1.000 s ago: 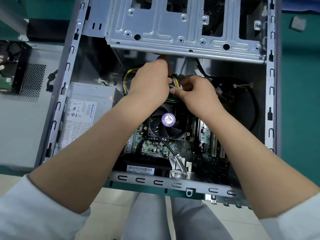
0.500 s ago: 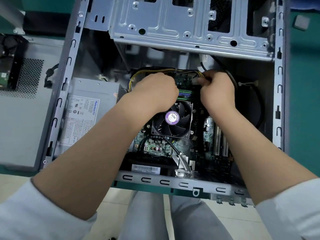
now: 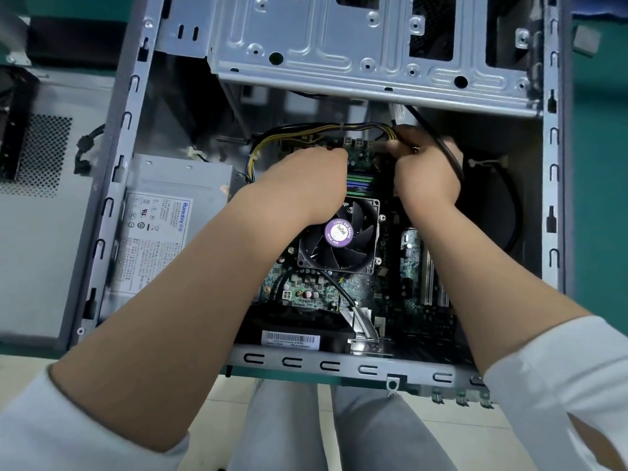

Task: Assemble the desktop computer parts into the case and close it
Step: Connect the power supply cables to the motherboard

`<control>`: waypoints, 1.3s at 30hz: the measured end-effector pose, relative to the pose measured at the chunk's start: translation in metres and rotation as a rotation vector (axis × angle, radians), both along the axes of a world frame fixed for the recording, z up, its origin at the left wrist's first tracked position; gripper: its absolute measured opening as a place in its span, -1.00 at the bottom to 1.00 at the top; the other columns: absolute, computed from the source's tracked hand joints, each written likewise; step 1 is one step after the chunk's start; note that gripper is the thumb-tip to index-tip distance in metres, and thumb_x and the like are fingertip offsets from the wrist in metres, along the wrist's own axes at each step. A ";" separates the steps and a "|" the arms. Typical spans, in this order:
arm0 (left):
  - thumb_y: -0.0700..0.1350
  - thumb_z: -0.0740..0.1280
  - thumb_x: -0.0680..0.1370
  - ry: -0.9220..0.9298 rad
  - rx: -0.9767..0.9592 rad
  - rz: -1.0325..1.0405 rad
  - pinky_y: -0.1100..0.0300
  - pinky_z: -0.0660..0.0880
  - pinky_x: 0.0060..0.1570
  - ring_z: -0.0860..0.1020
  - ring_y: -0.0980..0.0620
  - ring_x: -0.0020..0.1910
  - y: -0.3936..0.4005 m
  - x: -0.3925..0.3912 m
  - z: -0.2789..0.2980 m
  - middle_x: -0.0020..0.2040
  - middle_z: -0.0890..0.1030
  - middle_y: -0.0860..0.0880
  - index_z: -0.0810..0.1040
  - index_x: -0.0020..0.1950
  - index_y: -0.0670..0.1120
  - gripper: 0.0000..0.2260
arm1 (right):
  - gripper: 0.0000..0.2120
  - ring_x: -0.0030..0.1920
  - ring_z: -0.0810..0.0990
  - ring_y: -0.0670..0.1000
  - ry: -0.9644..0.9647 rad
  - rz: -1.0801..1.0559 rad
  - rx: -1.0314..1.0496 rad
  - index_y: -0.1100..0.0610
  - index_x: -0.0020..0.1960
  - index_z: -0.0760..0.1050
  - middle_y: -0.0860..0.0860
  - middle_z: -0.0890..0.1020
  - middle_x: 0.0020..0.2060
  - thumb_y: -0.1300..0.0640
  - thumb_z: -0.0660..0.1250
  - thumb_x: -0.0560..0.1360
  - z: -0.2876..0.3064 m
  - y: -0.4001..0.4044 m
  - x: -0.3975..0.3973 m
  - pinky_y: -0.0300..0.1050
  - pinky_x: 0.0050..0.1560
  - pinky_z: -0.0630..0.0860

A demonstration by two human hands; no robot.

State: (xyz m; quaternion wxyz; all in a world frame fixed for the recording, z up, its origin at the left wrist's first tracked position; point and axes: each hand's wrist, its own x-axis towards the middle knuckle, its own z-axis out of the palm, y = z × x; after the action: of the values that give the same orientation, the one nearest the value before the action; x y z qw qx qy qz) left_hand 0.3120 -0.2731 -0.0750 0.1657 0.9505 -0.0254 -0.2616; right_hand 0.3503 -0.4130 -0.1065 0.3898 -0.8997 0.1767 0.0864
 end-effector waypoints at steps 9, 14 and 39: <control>-0.30 0.12 0.56 -0.014 0.006 -0.027 -0.10 0.43 0.14 0.48 -0.20 0.12 -0.003 -0.001 0.002 0.13 0.52 -0.19 0.42 0.17 -0.19 -0.78 | -0.65 -0.16 0.65 0.16 0.054 -0.166 0.165 -0.26 -0.39 0.46 -0.04 0.63 -0.27 0.09 0.39 0.48 0.004 0.006 0.001 0.11 -0.08 0.61; -0.31 0.11 0.55 -0.024 -0.001 -0.031 -0.10 0.43 0.13 0.48 -0.19 0.12 -0.002 -0.001 0.001 0.13 0.53 -0.19 0.42 0.16 -0.20 -0.78 | -0.71 -0.15 0.65 0.15 0.059 -0.085 0.135 -0.31 -0.29 0.46 -0.02 0.63 -0.22 0.04 0.37 0.50 0.004 0.007 0.001 0.11 -0.05 0.60; -0.28 0.13 0.57 -0.067 -0.025 0.024 0.00 0.34 0.21 0.36 -0.16 0.25 -0.001 0.001 -0.008 0.19 0.43 -0.13 0.48 0.26 0.01 -0.66 | -0.75 -0.20 0.65 0.14 0.042 -0.057 0.107 -0.22 -0.25 0.47 -0.07 0.57 -0.32 0.11 0.36 0.49 0.002 0.007 0.002 0.09 -0.11 0.62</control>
State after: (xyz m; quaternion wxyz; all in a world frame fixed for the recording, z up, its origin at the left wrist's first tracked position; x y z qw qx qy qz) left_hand 0.3128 -0.2737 -0.0826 0.1800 0.9568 -0.0227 -0.2271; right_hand 0.3523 -0.4061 -0.1048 0.4358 -0.8702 0.2054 0.1033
